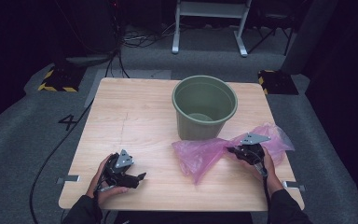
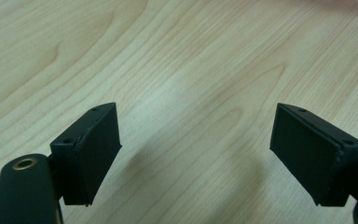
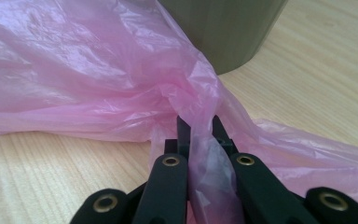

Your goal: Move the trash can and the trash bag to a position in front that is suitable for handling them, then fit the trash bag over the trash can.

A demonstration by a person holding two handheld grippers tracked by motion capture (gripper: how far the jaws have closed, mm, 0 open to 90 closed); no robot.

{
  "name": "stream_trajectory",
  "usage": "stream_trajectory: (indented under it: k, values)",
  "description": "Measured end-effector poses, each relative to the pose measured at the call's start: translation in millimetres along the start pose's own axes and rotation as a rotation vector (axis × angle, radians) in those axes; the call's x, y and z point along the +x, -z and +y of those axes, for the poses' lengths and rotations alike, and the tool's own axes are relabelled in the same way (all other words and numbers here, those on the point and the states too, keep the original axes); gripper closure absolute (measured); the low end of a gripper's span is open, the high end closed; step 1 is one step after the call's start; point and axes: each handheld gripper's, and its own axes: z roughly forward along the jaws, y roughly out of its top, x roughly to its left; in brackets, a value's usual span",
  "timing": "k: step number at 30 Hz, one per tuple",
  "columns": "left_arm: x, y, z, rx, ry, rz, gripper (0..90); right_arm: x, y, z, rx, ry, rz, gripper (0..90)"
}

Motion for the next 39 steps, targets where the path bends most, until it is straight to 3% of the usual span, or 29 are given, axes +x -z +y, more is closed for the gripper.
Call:
stream_trajectory:
  k: [6, 11, 22, 39]
  values:
    - [-0.3, -3.4, -3.4, 0.028, -0.021, -0.007, 15.3, 4.9, 10.0, 3.2, -0.046, 0.028, 0.027, 88.9]
    - [2.4, -5.7, -6.6, 0.003, 0.008, -0.030, 14.9, 9.1, 16.9, 4.3, -0.066, 0.046, 0.024, 89.0]
    - [6.4, -7.4, -7.2, -0.011, -0.005, -0.044, 13.1, 11.7, 34.4, 9.2, -0.135, 0.079, 0.050, 89.4]
    - [8.2, -8.1, -6.2, -0.007, -0.013, -0.051, 12.5, 16.6, 55.4, 18.2, -0.216, 0.109, 0.039, 89.4]
